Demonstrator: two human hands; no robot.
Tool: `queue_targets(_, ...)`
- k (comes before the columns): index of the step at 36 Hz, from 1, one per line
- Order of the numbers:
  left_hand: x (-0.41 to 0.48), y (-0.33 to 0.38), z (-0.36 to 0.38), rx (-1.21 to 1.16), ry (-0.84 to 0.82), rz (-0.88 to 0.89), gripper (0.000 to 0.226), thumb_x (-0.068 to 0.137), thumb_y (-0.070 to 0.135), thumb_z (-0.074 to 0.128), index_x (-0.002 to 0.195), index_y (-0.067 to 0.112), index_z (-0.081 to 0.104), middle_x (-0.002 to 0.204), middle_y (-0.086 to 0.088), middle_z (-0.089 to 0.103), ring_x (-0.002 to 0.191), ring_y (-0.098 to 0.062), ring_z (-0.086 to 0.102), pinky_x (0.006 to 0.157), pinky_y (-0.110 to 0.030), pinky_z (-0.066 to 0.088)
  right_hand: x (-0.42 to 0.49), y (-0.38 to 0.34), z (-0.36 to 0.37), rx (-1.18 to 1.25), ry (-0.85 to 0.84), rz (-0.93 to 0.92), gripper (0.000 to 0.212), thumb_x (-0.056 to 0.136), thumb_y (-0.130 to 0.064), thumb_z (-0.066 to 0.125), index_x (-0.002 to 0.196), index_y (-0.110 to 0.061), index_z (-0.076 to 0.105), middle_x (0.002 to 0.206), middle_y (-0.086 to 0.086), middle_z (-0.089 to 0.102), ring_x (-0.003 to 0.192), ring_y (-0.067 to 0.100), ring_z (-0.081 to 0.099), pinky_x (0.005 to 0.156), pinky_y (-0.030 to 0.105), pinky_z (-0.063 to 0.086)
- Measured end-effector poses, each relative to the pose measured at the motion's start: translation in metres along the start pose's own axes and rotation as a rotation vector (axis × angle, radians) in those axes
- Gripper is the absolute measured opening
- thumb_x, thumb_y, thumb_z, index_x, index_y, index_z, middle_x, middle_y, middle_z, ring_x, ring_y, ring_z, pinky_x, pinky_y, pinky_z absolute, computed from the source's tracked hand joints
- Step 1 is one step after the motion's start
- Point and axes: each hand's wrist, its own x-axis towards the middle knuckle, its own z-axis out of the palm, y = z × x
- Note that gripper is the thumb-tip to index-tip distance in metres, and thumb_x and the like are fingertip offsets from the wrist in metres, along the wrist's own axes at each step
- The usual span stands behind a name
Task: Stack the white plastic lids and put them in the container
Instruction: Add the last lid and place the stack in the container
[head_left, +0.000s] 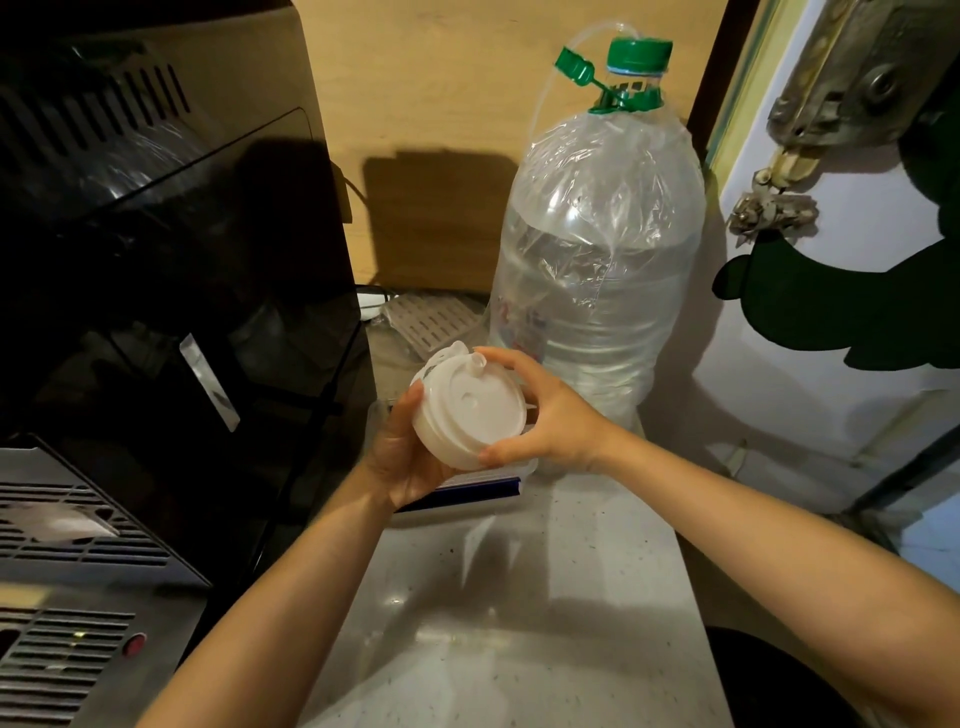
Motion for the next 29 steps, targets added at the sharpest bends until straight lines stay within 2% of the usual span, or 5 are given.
queue_targets(6,0.003,0.012,-0.007,0.294,0.277,0.019,0.084,0.05,0.056,0.079,0.121,0.02,0.052,0.104,-0.002,0.068,0.09,-0.015,0.068,0.062,-0.028,0.058,0.008,0.008,-0.005,-0.016,0.083,0.009,0.083,0.058,-0.003,0.084,0.126,-0.026,0.041,0.119,-0.009,0.047,0.108,0.009,0.047,0.087,0.012,0.042)
queue_targets(9,0.004,0.021,-0.007,0.582,0.452,0.065,0.06,0.074,0.032,0.069,0.127,0.027,0.043,0.109,0.004,0.057,0.096,-0.013,0.062,0.064,-0.02,0.056,0.014,0.015,-0.006,-0.065,0.095,0.034,0.086,0.058,-0.004,0.085,0.13,-0.019,0.041,0.123,-0.004,0.044,0.112,0.012,0.045,0.097,0.025,0.041)
queue_targets(12,0.004,0.028,-0.006,0.961,0.455,0.107,0.089,0.071,0.013,0.074,0.14,0.03,0.021,0.117,0.013,0.043,0.095,0.001,0.052,0.07,-0.011,0.05,0.022,0.022,-0.007,-0.135,0.084,0.066,0.086,0.059,-0.008,0.085,0.131,-0.018,0.039,0.121,-0.004,0.042,0.113,0.013,0.043,0.1,0.029,0.038)
queue_targets(19,0.015,0.02,-0.016,1.623,0.399,0.03,0.112,0.055,0.025,0.085,0.142,0.03,0.014,0.146,-0.003,0.025,0.13,-0.02,0.031,0.105,-0.042,0.038,0.045,0.041,0.0,-0.165,0.065,0.122,0.086,0.059,-0.01,0.085,0.132,-0.018,0.038,0.133,0.006,0.045,0.116,0.018,0.044,0.1,0.034,0.041)
queue_targets(29,0.033,0.004,-0.052,1.717,0.535,-0.139,0.099,0.062,0.032,0.08,0.14,0.026,0.02,0.142,-0.007,0.033,0.127,-0.027,0.035,0.101,-0.038,0.034,0.066,0.078,0.013,-0.112,-0.012,0.194,0.089,0.058,-0.01,0.085,0.134,-0.011,0.038,0.128,0.004,0.048,0.116,0.016,0.046,0.095,0.025,0.04)
